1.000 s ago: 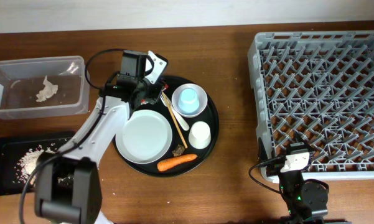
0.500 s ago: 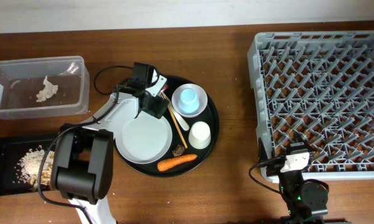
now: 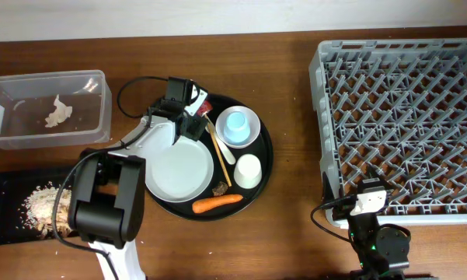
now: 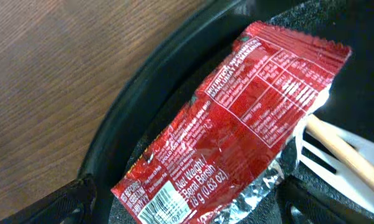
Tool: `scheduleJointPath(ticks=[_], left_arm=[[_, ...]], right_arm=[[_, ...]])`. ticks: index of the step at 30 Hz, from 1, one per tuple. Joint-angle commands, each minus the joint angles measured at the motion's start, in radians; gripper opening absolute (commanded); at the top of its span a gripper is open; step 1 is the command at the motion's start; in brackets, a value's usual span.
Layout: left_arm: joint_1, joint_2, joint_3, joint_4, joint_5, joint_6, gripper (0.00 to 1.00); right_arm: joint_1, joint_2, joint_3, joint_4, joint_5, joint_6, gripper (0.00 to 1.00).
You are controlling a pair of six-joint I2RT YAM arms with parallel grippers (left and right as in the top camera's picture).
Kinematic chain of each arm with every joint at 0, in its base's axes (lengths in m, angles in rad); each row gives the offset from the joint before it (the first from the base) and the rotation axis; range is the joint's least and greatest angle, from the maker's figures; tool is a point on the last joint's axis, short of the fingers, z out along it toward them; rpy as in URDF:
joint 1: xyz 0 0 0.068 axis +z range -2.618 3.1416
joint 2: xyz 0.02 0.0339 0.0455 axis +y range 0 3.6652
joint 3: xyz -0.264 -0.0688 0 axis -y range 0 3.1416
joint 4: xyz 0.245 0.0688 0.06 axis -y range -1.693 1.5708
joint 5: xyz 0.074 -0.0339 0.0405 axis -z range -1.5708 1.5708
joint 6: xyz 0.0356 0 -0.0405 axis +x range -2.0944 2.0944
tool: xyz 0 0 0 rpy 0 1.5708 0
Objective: Sort waste into correct bins and load items into the dishwasher rack
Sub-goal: 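Reach the left gripper to the red wrapper and grasp it, then carry the red wrapper left and drop it into the clear bin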
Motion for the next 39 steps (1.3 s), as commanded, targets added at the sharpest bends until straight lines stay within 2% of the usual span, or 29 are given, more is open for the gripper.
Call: scheduleJointPath(ticks=[1, 2, 3, 5, 6, 7, 8, 9, 11, 16, 18, 19, 20, 21, 22, 23, 24, 25, 28, 29, 30, 31, 37, 39], left_arm=[[0.007, 0.026, -0.002, 0.01, -0.009, 0.012, 0.78], [0.007, 0.026, -0.002, 0.01, -0.008, 0.012, 0.73], [0.007, 0.026, -0.002, 0.01, -0.008, 0.012, 0.61], [0.007, 0.026, -0.002, 0.013, -0.009, 0.012, 0.49], [0.007, 0.026, -0.002, 0.015, -0.009, 0.012, 0.38], [0.007, 0.025, -0.002, 0.014, -0.009, 0.012, 0.34], [0.007, 0.025, -0.002, 0.014, -0.009, 0.012, 0.25], [0.007, 0.025, -0.002, 0.014, -0.008, 0.012, 0.24], [0.007, 0.025, -0.002, 0.014, -0.008, 0.012, 0.02], [0.005, -0.051, -0.002, 0.002, -0.008, 0.007, 0.01], [0.008, -0.13, -0.002, -0.005, -0.024, -0.06, 0.01], [0.011, -0.153, -0.002, 0.003, -0.082, -0.135, 0.01], [0.023, -0.172, -0.002, 0.007, -0.144, -0.226, 0.46], [0.047, -0.177, -0.002, 0.002, -0.158, -0.291, 0.63], [0.08, -0.177, -0.002, -0.023, -0.158, -0.368, 0.71], [0.13, -0.177, -0.002, -0.056, -0.143, -0.514, 0.84], [0.204, -0.177, -0.002, -0.071, 0.029, -0.562, 0.85], [0.273, -0.177, -0.002, -0.096, 0.118, -0.672, 0.86], [0.311, -0.177, -0.002, -0.107, 0.22, -0.727, 0.85], [0.311, -0.177, -0.002, -0.116, 0.246, -0.798, 0.87], [0.311, -0.177, -0.002, -0.111, 0.309, -0.837, 0.96], [0.311, -0.176, -0.002, -0.1, 0.362, -0.858, 0.98], [0.308, -0.147, -0.002, -0.108, 0.37, -0.929, 0.97], [0.308, -0.111, -0.002, -0.112, 0.3, -0.928, 0.94]], right_arm=[[-0.006, -0.006, -0.005, -0.004, 0.001, 0.007, 0.99], [-0.006, -0.006, -0.005, -0.004, 0.001, 0.007, 0.99], [-0.006, -0.006, -0.005, -0.004, 0.001, 0.007, 0.99], [-0.006, -0.006, -0.005, -0.004, 0.001, 0.007, 0.99], [-0.006, -0.006, -0.005, -0.004, 0.001, 0.008, 0.99], [-0.006, -0.006, -0.005, -0.004, 0.001, 0.007, 0.99], [-0.006, -0.006, -0.005, -0.004, 0.001, 0.007, 0.99], [-0.006, -0.006, -0.005, -0.004, 0.001, 0.007, 0.99], [-0.006, -0.006, -0.005, -0.004, 0.001, 0.007, 0.99], [-0.006, -0.006, -0.005, -0.004, 0.001, 0.007, 0.99], [-0.006, -0.006, -0.005, -0.004, 0.001, 0.007, 0.99], [-0.006, -0.006, -0.005, -0.004, 0.001, 0.007, 0.99], [-0.006, -0.006, -0.005, -0.004, 0.001, 0.008, 0.99], [-0.006, -0.006, -0.005, -0.004, 0.001, 0.007, 0.99], [-0.006, -0.006, -0.005, -0.004, 0.001, 0.007, 0.99], [-0.006, -0.006, -0.005, -0.004, 0.001, 0.007, 0.99], [-0.006, -0.006, -0.005, -0.004, 0.001, 0.007, 0.99], [-0.006, -0.006, -0.005, -0.004, 0.001, 0.007, 0.99], [-0.006, -0.006, -0.005, -0.004, 0.001, 0.007, 0.99], [-0.006, -0.006, -0.005, -0.004, 0.001, 0.008, 0.99], [-0.006, -0.006, -0.005, -0.004, 0.001, 0.007, 0.99], [-0.006, -0.006, -0.005, -0.004, 0.001, 0.007, 0.99], [-0.006, -0.006, -0.005, -0.004, 0.001, 0.007, 0.99], [-0.006, -0.006, -0.005, -0.004, 0.001, 0.007, 0.99]])
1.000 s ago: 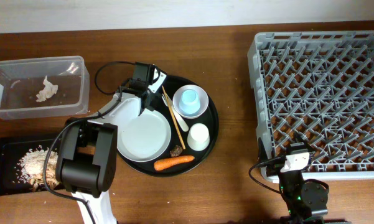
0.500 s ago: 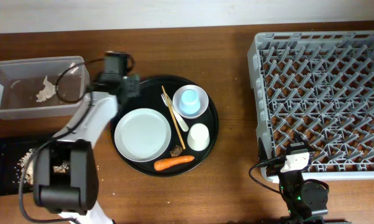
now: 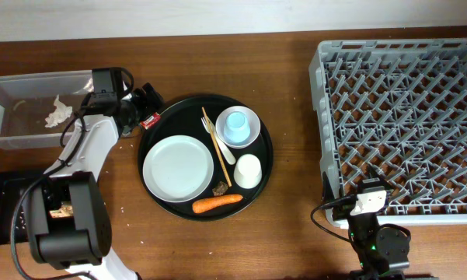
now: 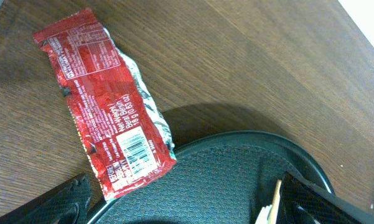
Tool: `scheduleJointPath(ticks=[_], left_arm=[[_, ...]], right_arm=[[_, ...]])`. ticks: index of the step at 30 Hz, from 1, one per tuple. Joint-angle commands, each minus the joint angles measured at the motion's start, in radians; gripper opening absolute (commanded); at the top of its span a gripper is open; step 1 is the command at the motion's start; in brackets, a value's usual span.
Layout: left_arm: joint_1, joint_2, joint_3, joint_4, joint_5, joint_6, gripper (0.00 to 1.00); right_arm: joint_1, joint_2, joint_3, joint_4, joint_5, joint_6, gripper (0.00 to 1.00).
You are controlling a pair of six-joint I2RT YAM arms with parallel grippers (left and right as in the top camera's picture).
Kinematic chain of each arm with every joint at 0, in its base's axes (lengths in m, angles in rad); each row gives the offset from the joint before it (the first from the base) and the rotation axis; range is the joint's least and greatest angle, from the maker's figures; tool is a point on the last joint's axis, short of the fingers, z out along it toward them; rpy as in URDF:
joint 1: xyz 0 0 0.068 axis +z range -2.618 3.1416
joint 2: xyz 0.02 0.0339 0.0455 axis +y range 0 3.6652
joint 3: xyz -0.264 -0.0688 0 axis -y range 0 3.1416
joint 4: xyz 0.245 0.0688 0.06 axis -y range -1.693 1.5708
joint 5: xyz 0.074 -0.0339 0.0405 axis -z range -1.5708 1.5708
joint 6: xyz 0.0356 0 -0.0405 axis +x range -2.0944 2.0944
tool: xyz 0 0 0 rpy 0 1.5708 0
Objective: Sort waste into correct bins and load items into the dishwasher rack
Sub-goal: 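Carry the red wrapper left and drop it into the clear bin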
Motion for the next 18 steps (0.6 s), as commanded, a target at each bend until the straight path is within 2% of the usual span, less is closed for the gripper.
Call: scheduleJointPath(ticks=[1, 5, 10, 13, 18], left_arm=[[-0.003, 0.051, -0.002, -0.013, -0.123, -0.009, 0.94], [-0.003, 0.051, -0.002, -0.022, -0.219, 0.103, 0.9], [-0.055, 0.09, -0.002, -0.059, -0.23, 0.089, 0.91], [-0.109, 0.095, -0.002, -0.061, -0.379, 0.089, 0.91], [-0.105, 0.117, -0.002, -0.026, -0.375, 0.058, 0.91]], right_arm=[[-0.006, -0.006, -0.005, -0.004, 0.001, 0.008, 0.99], [-0.006, -0.006, -0.005, -0.004, 0.001, 0.008, 0.99], [-0.006, -0.006, -0.005, -0.004, 0.001, 0.008, 0.99], [-0.006, -0.006, -0.005, -0.004, 0.001, 0.008, 0.99], [-0.006, -0.006, -0.005, -0.004, 0.001, 0.008, 0.99]])
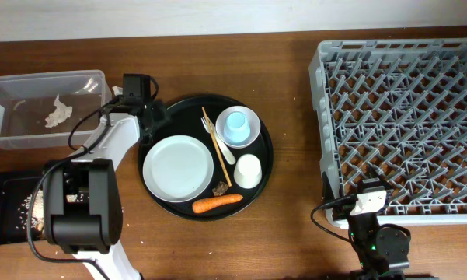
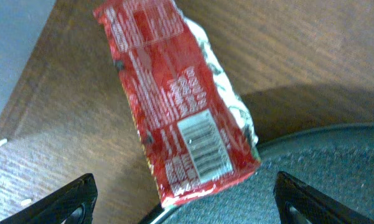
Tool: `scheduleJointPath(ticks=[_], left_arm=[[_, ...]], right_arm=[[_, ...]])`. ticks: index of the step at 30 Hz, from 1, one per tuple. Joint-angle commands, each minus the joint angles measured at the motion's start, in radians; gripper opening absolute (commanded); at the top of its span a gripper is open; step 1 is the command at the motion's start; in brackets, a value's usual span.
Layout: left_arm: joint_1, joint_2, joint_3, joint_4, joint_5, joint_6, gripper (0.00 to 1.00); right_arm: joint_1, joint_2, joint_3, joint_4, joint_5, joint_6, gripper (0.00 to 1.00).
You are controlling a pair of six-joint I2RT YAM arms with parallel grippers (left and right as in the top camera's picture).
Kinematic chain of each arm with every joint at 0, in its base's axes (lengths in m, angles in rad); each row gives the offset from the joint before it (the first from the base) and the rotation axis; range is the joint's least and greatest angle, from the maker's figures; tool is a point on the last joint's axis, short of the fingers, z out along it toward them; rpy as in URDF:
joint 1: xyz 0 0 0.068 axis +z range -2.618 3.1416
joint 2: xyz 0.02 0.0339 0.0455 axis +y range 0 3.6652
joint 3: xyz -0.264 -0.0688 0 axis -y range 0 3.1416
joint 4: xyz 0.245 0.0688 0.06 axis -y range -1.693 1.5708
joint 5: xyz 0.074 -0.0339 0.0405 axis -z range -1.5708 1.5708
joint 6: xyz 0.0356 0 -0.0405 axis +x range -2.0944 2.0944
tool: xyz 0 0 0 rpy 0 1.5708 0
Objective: Sort waste into correct bins and load items into the dishwasher rack
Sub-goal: 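Carry the red wrapper left and drop it into the clear bin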
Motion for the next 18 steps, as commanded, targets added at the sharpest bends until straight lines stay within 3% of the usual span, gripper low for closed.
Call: scheduleJointPath(ticks=[1, 3, 7, 15, 17, 18], left_arm=[[0.005, 0.032, -0.002, 0.045, -0.013, -0.014, 0.91], [0.005, 0.032, -0.002, 0.12, 0.053, -0.014, 0.91], [0.005, 0.093, -0.002, 0.116, 0.07, -0.09, 0.9], [0.005, 0.1, -0.002, 0.195, -0.015, -0.09, 0.89], [0.005, 0.1, -0.002, 0.211, -0.018, -0.09, 0.72], [0.005, 0.1, -0.002, 0.217, -0.018, -0.09, 0.72]], right_arm=[[-0.006, -0.006, -0.005, -0.004, 0.001, 0.007, 0.99], [-0.006, -0.006, -0.005, -0.004, 0.001, 0.007, 0.99], [-0.006, -0.006, -0.005, -0.004, 0.001, 0.007, 0.99], [-0.006, -0.006, -0.005, -0.004, 0.001, 0.007, 0.99], [-0.006, -0.006, -0.005, -0.004, 0.001, 0.007, 0.99], [-0.006, -0.006, -0.005, -0.004, 0.001, 0.007, 0.99]])
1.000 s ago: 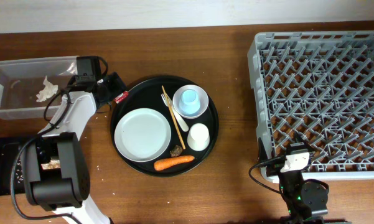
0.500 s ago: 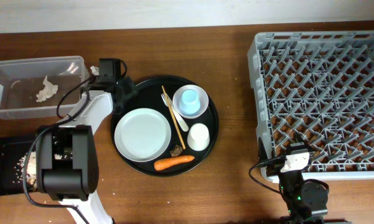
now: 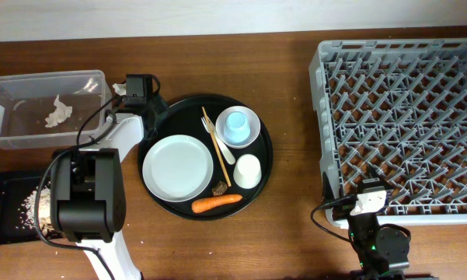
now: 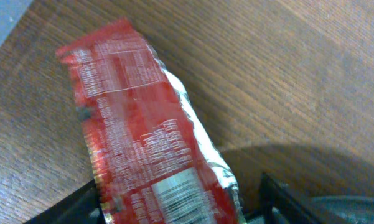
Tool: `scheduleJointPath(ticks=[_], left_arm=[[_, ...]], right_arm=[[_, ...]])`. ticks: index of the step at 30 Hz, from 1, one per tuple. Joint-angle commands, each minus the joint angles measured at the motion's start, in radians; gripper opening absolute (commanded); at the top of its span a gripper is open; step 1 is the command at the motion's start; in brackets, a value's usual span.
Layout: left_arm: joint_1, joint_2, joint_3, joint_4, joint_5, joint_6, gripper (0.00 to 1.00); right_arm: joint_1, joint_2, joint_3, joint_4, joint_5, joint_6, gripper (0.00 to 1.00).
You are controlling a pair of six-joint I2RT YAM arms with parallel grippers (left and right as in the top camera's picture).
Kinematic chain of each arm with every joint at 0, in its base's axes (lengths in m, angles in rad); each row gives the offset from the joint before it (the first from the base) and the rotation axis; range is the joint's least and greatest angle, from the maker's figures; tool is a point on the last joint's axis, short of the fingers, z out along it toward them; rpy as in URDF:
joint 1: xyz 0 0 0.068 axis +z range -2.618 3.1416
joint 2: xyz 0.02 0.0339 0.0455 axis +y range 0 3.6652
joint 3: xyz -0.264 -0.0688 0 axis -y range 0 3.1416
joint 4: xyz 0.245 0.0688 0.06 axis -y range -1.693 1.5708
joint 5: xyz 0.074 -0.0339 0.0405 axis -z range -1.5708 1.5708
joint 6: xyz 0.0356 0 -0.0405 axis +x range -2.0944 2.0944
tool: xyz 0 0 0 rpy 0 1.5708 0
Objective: Sort waste into correct bins and load items into the dishwasher rack
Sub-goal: 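Carry the red wrapper left and drop it into the clear bin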
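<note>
My left gripper [image 3: 145, 106] sits between the clear bin [image 3: 102, 109] and the round black tray [image 3: 206, 213]. It is shut on a red foil snack packet [image 4: 137, 155], which hangs over bare wood; the black fingers [image 4: 81, 208] flank its lower end. In the overhead view the packet is hidden under the gripper. On the tray are a white plate [image 3: 179, 167], a blue cup in a white bowl [image 3: 235, 124], a white cup [image 3: 248, 170], a carrot [image 3: 217, 204], a food scrap [image 3: 220, 187] and wooden utensils [image 3: 216, 149]. My right gripper [image 3: 370, 205] is folded at the front edge, its jaws hidden.
The clear bin holds crumpled white paper [image 3: 58, 113]. A black tray with food scraps [image 3: 4, 222] lies at the front left. The grey dishwasher rack [image 3: 404, 117] fills the right side. My left arm's base [image 3: 85, 206] stands beside the black tray.
My left gripper has shifted slightly left toward the clear bin with the packet. The black tray's rim has nearly left the wrist view. The right arm has not moved.
The packet first lay on the black tray's upper left with my left gripper around it. Then it was held over the wood left of the tray, near the clear bin. After that the gripper stood at the tray's edge, and now it is by the bin's corner.
</note>
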Motion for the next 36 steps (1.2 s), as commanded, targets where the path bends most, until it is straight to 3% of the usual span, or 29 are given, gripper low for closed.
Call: scheduleJointPath(ticks=[1, 4, 6, 9, 10, 20, 23, 25, 27, 30, 33, 34, 35, 36], left_arm=[[0.006, 0.018, -0.001, 0.018, -0.021, -0.008, 0.72], [0.006, 0.018, -0.001, 0.018, -0.021, -0.008, 0.63], [0.006, 0.018, -0.001, 0.029, -0.022, -0.008, 0.47], [0.006, 0.018, -0.001, 0.043, -0.022, -0.008, 0.08], [0.006, 0.015, 0.004, 0.043, -0.025, -0.008, 0.01], [-0.025, -0.392, 0.007, -0.035, -0.021, 0.034, 0.01], [0.076, -0.507, 0.007, -0.111, -0.032, 0.034, 0.01], [0.145, -0.508, 0.006, -0.152, -0.034, -0.002, 0.01], [0.264, -0.506, 0.005, -0.257, -0.074, -0.163, 0.01], [0.389, -0.491, -0.001, -0.269, -0.072, -0.177, 0.01], [0.421, -0.418, -0.001, -0.267, -0.069, -0.177, 0.01], [0.421, -0.375, -0.001, -0.237, -0.069, -0.177, 0.05], [0.421, -0.328, -0.001, -0.198, -0.069, -0.176, 0.17], [0.421, -0.297, -0.001, -0.165, -0.07, -0.176, 0.22]], right_arm=[[-0.006, -0.006, -0.005, -0.004, 0.001, 0.007, 0.99], [-0.006, -0.006, -0.005, -0.004, 0.001, 0.007, 0.99], [-0.006, -0.006, -0.005, -0.004, 0.001, 0.008, 0.99], [-0.006, -0.006, -0.005, -0.004, 0.001, 0.008, 0.99], [-0.006, -0.006, -0.005, -0.004, 0.001, 0.008, 0.99], [-0.006, -0.006, -0.005, -0.004, 0.001, 0.007, 0.99], [-0.006, -0.006, -0.005, -0.004, 0.001, 0.007, 0.99], [-0.006, -0.006, -0.005, -0.004, 0.001, 0.008, 0.99], [-0.006, -0.006, -0.005, -0.004, 0.0, 0.008, 0.99], [-0.006, -0.006, -0.005, -0.004, 0.0, 0.008, 0.99], [-0.006, -0.006, -0.005, -0.004, 0.0, 0.007, 0.99], [-0.006, -0.006, -0.005, -0.004, 0.001, 0.007, 0.99], [-0.006, -0.006, -0.005, -0.004, 0.001, 0.008, 0.99], [-0.006, -0.006, -0.005, -0.004, 0.001, 0.007, 0.99]])
